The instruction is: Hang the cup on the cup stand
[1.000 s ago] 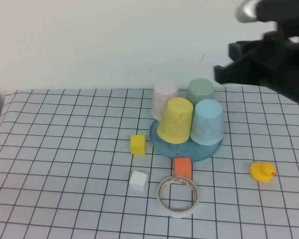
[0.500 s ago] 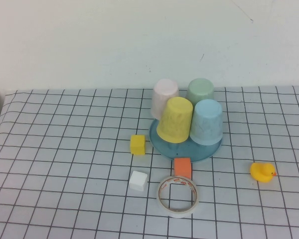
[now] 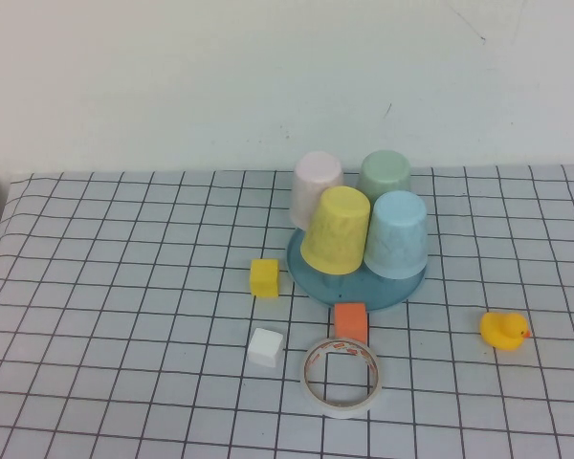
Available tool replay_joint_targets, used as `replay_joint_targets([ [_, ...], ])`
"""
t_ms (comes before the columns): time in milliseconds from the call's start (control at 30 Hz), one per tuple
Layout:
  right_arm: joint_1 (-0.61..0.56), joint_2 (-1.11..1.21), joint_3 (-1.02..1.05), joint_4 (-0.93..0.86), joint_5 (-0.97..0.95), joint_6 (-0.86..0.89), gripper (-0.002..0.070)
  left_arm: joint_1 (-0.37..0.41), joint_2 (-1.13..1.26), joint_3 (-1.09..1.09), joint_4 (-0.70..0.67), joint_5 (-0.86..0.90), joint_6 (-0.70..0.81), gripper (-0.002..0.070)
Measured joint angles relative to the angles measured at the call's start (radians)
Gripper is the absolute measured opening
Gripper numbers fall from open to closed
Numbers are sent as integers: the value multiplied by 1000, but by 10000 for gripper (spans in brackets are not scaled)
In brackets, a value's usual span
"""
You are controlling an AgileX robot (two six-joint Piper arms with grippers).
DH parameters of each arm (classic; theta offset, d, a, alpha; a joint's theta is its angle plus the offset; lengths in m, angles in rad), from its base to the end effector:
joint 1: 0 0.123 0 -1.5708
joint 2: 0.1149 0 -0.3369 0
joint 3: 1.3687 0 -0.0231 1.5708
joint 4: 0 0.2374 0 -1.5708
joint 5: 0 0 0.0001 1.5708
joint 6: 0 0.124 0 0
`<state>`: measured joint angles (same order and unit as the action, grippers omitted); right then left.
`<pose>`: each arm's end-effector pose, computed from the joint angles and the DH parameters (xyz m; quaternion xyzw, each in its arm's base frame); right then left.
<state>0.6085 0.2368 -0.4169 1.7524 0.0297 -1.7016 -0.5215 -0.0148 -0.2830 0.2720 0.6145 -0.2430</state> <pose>0.0192 0.0179 0.3574 -0.1775 0.5778 0.2662 0.7508 0.0060 0.0187 0.2414 0.1456 0.7634 -0.1090 0.6198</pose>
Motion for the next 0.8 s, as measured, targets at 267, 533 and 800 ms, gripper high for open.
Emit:
replay_joint_targets([
  [267, 0, -31, 84, -2, 0, 0, -1, 0, 0, 0, 0, -4, 0, -1],
  [533, 0, -31, 117, -2, 0, 0, -1, 0, 0, 0, 0, -4, -6, -1],
  [800, 0, -31, 117, -2, 0, 0, -1, 0, 0, 0, 0, -4, -7, -1],
])
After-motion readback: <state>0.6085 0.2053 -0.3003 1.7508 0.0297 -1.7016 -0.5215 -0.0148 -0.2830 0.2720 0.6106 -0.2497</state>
